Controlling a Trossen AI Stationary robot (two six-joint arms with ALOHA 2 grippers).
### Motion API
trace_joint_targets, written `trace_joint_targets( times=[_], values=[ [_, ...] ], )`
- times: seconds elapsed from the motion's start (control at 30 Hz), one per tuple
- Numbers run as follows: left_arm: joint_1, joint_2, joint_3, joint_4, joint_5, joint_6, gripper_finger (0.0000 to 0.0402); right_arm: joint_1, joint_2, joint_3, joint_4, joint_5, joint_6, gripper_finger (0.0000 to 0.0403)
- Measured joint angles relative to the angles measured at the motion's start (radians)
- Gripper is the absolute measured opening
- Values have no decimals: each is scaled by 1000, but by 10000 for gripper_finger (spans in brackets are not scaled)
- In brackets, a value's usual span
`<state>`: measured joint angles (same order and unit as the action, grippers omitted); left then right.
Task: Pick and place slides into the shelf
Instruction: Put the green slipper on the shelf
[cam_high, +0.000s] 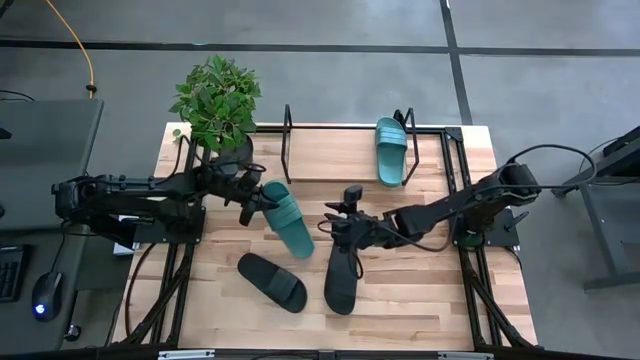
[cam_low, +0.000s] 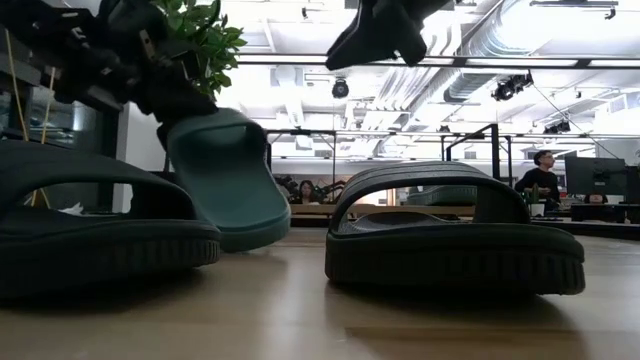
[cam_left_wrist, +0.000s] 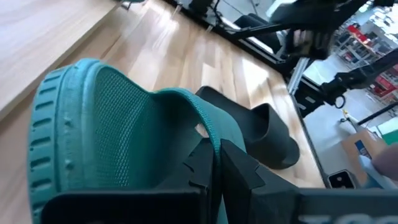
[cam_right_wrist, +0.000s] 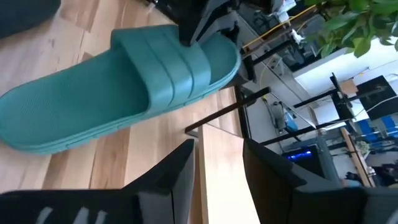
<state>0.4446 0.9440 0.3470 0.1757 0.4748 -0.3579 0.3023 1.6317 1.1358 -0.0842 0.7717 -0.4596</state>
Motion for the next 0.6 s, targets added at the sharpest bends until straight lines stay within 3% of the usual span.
trace_joint_targets(
  times=[0.3,0.6],
  values=[
    [0,0,34,-7,41,14,15,11,84,11,122,14,-137,126],
    [0,-4,40,8,73,14,16,58,220,140,133,99,-282,126]
  ],
)
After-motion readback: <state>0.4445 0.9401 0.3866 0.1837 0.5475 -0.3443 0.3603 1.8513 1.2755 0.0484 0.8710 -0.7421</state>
